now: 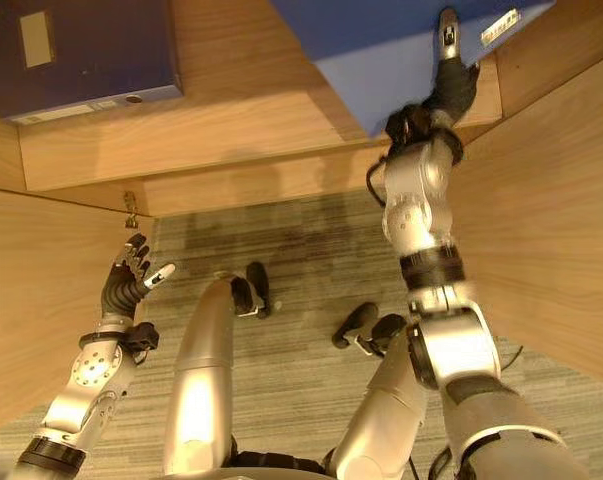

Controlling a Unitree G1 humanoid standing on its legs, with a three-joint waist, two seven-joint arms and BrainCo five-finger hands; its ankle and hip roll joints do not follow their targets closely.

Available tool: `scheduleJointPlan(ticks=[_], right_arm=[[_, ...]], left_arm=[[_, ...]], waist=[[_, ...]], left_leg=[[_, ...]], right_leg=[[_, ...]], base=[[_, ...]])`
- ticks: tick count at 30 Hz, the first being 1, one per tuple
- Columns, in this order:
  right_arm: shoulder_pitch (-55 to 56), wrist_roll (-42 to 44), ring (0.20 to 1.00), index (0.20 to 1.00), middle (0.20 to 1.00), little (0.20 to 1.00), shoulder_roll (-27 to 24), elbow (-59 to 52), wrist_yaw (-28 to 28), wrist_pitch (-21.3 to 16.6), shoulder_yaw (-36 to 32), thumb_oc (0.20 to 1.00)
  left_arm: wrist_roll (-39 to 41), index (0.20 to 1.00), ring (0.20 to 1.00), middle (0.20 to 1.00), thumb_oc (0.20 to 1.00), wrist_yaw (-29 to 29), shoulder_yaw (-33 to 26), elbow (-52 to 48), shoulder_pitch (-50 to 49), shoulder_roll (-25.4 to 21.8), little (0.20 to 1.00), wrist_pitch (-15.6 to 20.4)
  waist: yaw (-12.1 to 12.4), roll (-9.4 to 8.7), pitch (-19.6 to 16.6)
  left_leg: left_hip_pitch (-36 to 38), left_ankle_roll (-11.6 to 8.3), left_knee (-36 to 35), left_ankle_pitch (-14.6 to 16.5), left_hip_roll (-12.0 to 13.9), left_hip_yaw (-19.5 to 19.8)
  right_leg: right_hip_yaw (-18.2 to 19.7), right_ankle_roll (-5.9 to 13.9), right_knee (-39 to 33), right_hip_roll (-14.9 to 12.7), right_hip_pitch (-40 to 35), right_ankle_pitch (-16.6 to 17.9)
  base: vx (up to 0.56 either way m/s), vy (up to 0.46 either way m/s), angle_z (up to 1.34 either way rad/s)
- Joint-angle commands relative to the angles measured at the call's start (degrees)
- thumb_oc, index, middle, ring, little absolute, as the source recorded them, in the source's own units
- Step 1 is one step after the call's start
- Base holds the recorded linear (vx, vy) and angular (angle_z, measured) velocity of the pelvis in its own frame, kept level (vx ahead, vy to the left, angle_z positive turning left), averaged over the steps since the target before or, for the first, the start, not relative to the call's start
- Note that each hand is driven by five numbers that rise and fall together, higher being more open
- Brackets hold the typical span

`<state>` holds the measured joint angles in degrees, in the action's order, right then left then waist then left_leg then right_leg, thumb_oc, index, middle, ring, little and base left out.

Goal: Put the empty folder in the office cabinet

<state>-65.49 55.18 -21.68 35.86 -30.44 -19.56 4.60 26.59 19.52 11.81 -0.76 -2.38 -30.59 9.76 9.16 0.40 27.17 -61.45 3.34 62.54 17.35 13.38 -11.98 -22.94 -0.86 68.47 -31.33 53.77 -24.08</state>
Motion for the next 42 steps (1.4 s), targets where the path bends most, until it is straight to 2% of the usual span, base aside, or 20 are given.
scheduleJointPlan(ticks=[1, 5, 9, 16, 17, 18, 21, 24, 25, 36, 38, 39, 40, 42], right_arm=[[-5.08, 1.84, 0.2, 0.2, 0.2, 0.2, -5.06, 2.54, -3.45, -2.89, -1.64, 0.2], [-10.9, 2.67, 0.2, 0.2, 0.2, 0.2, -5.67, 9.04, -4.68, -0.62, 1.43, 0.2], [-14.08, 4.36, 0.2, 0.2, 0.2, 0.2, -5.33, 14.87, -3.94, -0.14, 2.88, 0.2], [-17.29, 4.95, 0.2, 0.2, 0.2, 0.2, -6.73, 18.03, -1.89, -0.25, 4.55, 0.2], [-17.16, 5.53, 0.624, 0.624, 0.624, 0.624, -6.64, 17.89, -0.95, -0.29, 4.64, 0.624], [-17.07, 6.45, 1.0, 1.0, 1.0, 1.0, -7.47, 17.84, 0.63, -0.46, 5.22, 1.0], [-16.53, 7.88, 1.0, 1.0, 1.0, 1.0, -7.85, 17.23, 2.98, -1.23, 5.43, 1.0], [-15.2, 11.55, 1.0, 1.0, 1.0, 1.0, -7.62, 19.67, 6.23, -0.4, 5.69, 1.0], [-14.91, 14.0, 1.0, 1.0, 1.0, 1.0, -7.25, 22.61, 9.6, 2.33, 6.52, 1.0], [-15.25, 15.91, 1.0, 1.0, 1.0, 1.0, -8.2, 26.78, 13.79, 5.73, 8.93, 1.0], [-15.11, 14.88, 1.0, 1.0, 1.0, 1.0, -9.68, 28.59, 14.74, 7.71, 10.23, 1.0], [-15.31, 10.2, 1.0, 1.0, 1.0, 1.0, -12.99, 32.18, 15.73, 12.1, 13.62, 1.0], [-15.65, 10.14, 1.0, 1.0, 1.0, 1.0, -13.14, 32.55, 15.98, 12.29, 13.75, 1.0], [-16.17, 6.19, 1.0, 1.0, 1.0, 1.0, -15.61, 36.81, 16.9, 15.96, 16.36, 1.0]], left_arm=[[-0.04, 1.0, 1.0, 1.0, 1.0, 1.5, 1.6, -4.53, -1.5, -2.69, 1.0, 3.08], [-0.84, 1.0, 1.0, 1.0, 1.0, 2.39, 3.21, -4.58, -0.73, -4.11, 1.0, 3.11], [-0.4, 1.0, 1.0, 1.0, 1.0, 2.54, 4.28, -4.19, 0.14, -4.44, 1.0, 3.62], [0.07, 1.0, 1.0, 1.0, 1.0, 2.18, 4.8, -3.03, 1.6, -4.99, 1.0, 4.44], [0.13, 1.0, 1.0, 1.0, 1.0, 1.99, 4.7, -2.91, 1.79, -5.08, 1.0, 4.69], [0.29, 1.0, 1.0, 1.0, 1.0, 1.56, 4.52, -2.6, 1.94, -5.2, 1.0, 4.87], [0.46, 1.0, 1.0, 1.0, 1.0, 1.03, 4.35, -2.43, 2.17, -5.26, 1.0, 5.27], [0.98, 1.0, 1.0, 1.0, 1.0, 0.01, 4.34, -1.74, 2.99, -5.18, 1.0, 5.49], [2.36, 1.0, 1.0, 1.0, 1.0, -1.22, 4.31, -1.26, 3.01, -5.22, 1.0, 5.21], [4.23, 1.0, 1.0, 1.0, 1.0, -2.54, 2.78, -1.16, 1.18, -5.26, 1.0, 5.25], [4.65, 1.0, 1.0, 1.0, 1.0, -2.86, 2.12, -1.13, 0.9, -5.41, 1.0, 5.43], [4.89, 1.0, 1.0, 1.0, 1.0, -3.24, 1.78, -1.23, 0.71, -5.85, 1.0, 5.52], [4.89, 1.0, 1.0, 1.0, 1.0, -3.26, 1.8, -1.29, 0.77, -5.75, 1.0, 5.49], [4.26, 1.0, 1.0, 1.0, 1.0, -3.36, 1.87, -1.37, 1.05, -6.45, 1.0, 4.79]], waist=[[1.14, 1.6, -3.39], [1.44, 1.49, -3.27], [2.14, 1.65, -3.28], [3.51, 2.06, -3.0], [3.8, 2.15, -2.98], [4.34, 2.11, -3.02], [4.81, 2.32, -3.07], [5.49, 2.38, -3.24], [5.98, 2.34, -3.34], [7.33, 2.44, -3.45], [7.64, 2.2, -3.38], [7.8, 1.77, -3.1], [7.76, 1.93, -3.02], [7.54, 1.36, -2.92]], left_leg=[[2.74, -4.22, 4.22, 8.1, 2.62, 7.53], [1.11, -4.44, 4.82, 8.17, 2.37, 8.14], [0.74, -4.61, 4.71, 8.03, 2.3, 8.66], [0.56, -4.93, 3.79, 7.51, 1.46, 9.29], [0.56, -4.97, 3.71, 7.49, 1.3, 9.44], [0.47, -5.03, 3.68, 7.48, 1.01, 9.66], [0.49, -5.05, 3.72, 7.49, 0.76, 9.94], [0.55, -5.2, 3.76, 7.47, 0.59, 10.03], [0.2, -5.29, 4.05, 7.39, 0.46, 10.28], [-0.74, -5.7, 4.17, 6.92, 0.65, 11.03], [-0.95, -5.8, 4.16, 6.83, 0.59, 11.18], [-1.02, -5.95, 3.92, 6.62, 0.59, 11.2], [-1.0, -5.96, 3.9, 6.61, 0.55, 11.24], [-1.08, -6.18, 3.93, 6.48, 0.62, 11.4]], right_leg=[[4.47, 3.85, -3.07, -2.57, -3.98, 1.82], [4.26, 3.94, -2.01, -2.86, -3.09, 1.53], [3.37, 4.42, -2.16, -3.12, -3.76, 1.72], [1.47, 5.27, -2.81, -3.78, -5.8, 1.81], [1.2, 5.39, -2.85, -3.91, -6.09, 1.74], [0.96, 5.5, -2.83, -4.09, -6.51, 1.71], [0.73, 5.6, -2.75, -4.25, -6.82, 1.6], [0.16, 5.71, -2.57, -4.57, -7.32, 1.41], [-0.14, 5.68, -2.45, -4.74, -7.4, 1.21], [-1.28, 5.89, -1.55, -5.39, -7.39, 0.86], [-1.46, 6.07, -1.2, -5.6, -7.53, 0.89], [-1.77, 6.13, -1.08, -5.97, -7.99, 0.95], [-1.84, 6.14, -1.09, -6.01, -8.08, 0.94], [-2.03, 6.13, -1.03, -6.11, -8.31, 1.02]], base=[[0.01, -0.015, 0.09], [0.0, -0.004, 0.1], [0.01, -0.002, 0.08], [0.01, -0.014, 0.09], [0.02, -0.032, 0.2], [0.02, -0.016, 0.1], [0.02, -0.02, 0.12], [0.03, -0.018, 0.18], [0.03, -0.012, 0.16], [0.0, -0.002, 0.02], [0.0, -0.05, 0.07], [-0.01, -0.048, 0.17], [-0.01, -0.055, 0.28], [0.0, -0.028, 0.23]])
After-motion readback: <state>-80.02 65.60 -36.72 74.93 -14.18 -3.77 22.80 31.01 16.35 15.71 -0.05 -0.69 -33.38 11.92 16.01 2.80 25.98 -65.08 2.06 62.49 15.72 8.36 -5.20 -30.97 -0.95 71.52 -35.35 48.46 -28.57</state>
